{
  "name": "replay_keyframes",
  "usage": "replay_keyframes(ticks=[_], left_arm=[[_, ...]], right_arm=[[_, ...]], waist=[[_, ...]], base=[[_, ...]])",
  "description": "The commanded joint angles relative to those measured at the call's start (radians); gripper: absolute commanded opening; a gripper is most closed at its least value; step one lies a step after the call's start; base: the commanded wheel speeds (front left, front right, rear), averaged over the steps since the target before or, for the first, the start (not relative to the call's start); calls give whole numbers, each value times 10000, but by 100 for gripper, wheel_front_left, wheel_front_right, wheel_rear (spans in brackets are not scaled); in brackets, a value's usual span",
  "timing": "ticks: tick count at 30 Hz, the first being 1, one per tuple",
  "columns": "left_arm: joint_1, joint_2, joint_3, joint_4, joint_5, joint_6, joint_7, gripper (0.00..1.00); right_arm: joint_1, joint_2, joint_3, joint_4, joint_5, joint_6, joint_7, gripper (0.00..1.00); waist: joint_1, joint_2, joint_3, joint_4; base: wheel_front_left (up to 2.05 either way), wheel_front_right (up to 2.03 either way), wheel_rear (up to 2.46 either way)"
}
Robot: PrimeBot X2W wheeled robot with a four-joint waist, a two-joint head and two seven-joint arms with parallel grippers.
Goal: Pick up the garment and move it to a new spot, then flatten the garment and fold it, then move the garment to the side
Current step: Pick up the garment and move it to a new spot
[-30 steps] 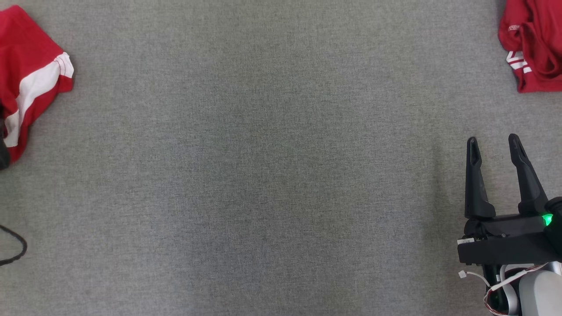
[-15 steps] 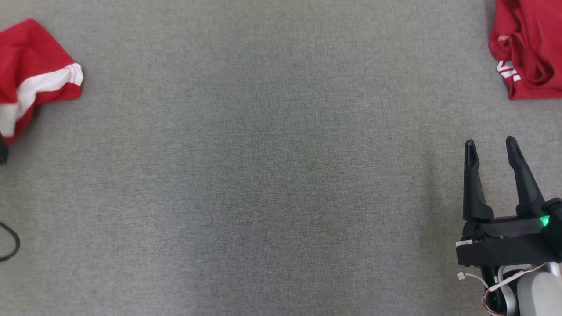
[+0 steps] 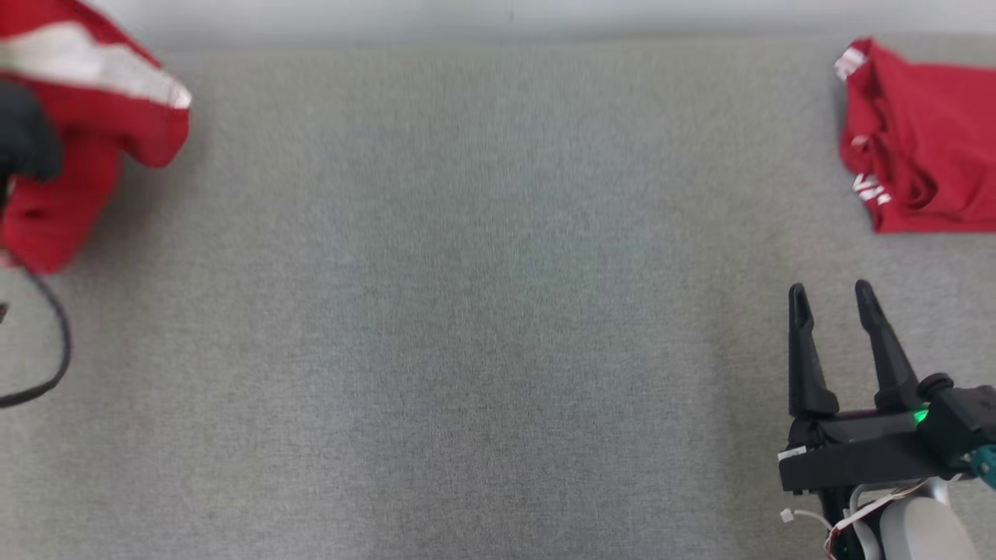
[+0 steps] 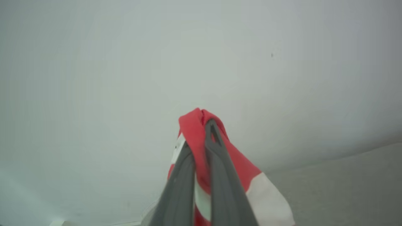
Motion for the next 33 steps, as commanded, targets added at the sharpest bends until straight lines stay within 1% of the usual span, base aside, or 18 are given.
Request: replay_keyframes(ticks=[1,6,11,15,18,19,22,25,29,33], left_arm=[[-271,-188,-128,-335,142,-58,-76,0],[-678,-735,-574,-1444,184,-130,176,0],[-928,-1551,-945,-2530,-30,-125,520,0],[-998,-2285,-1269,-2984,-90,-76,786,0],[-956,-2864,-1481,-3082,-199,-26,798,0],[-956,-2864,-1481,-3082,-199,-26,798,0],[-791,-3462,-1737,-3047,-299,-17,741,0],[-477,-3927,-2007,-2837,-387,-17,581,0],[113,-4338,-2258,-2523,-641,1,257,0],[1043,-4480,-2423,-2316,-773,158,-149,0]], right_arm=[[153,61,11,131,133,-32,-110,100],[242,171,-38,451,259,-32,-268,100],[196,269,-18,669,321,-32,-383,100],[60,341,31,805,383,-32,-453,100],[-2,385,73,920,417,-32,-487,100],[-2,385,73,920,417,-32,-487,100],[-37,425,37,983,473,-32,-521,100],[-47,464,36,1051,474,-32,-526,100],[-64,494,35,1044,489,-32,-536,100],[92,511,-15,978,495,-32,-536,100]], waist=[[1,0,-633,-116],[1,0,-939,-529],[1,0,-1014,-1122],[1,0,-942,-1651],[1,0,-879,-2018],[1,0,-879,-2018],[1,0,-787,-2290],[1,0,-750,-2440],[1,0,-744,-2508],[1,0,-777,-2376]], base=[[0,0,0],[0,0,0],[0,0,0],[0,0,0],[0,0,0],[0,0,0],[0,0,0],[0,0,0],[0,0,0],[0,0,0]])
